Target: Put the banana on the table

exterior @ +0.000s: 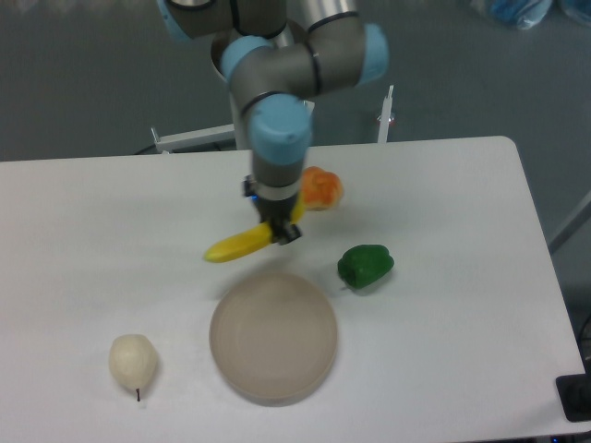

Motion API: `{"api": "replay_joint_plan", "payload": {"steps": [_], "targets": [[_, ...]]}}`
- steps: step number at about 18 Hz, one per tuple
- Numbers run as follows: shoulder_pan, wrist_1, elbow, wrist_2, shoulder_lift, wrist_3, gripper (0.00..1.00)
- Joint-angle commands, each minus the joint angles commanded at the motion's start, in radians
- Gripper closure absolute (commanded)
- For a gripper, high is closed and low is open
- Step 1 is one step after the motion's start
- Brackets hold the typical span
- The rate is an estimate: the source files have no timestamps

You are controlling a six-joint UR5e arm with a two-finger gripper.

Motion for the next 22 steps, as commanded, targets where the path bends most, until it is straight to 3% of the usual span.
{"api": "replay_joint_plan", "payload": {"steps": [2,7,8,10,12,13,14,19,22], "targets": [[-0.045,0.04,0.012,0.002,-0.034,-0.033,0.91],[-0.066,0.048,0.022,0.005,-0.097,-0.076,0.75],[-0.069,0.048,0.023,0.008,-0.106,-0.089,0.66],[-0.071,0.048,0.026,0.008,-0.1,-0.109,0.61],[-0.074,0.046,0.032,0.009,-0.094,-0.116,0.39],[-0.077,0.046,0.041,0.012,-0.089,-0.119,0.16],[-0.08,0.045,0.049,0.017,-0.082,-0.128,0.0],[-0.063,0.042,0.11,0.026,-0.042,-0.165,0.0],[0.047,0.043,0.153,0.058,-0.038,-0.148,0.0]]}}
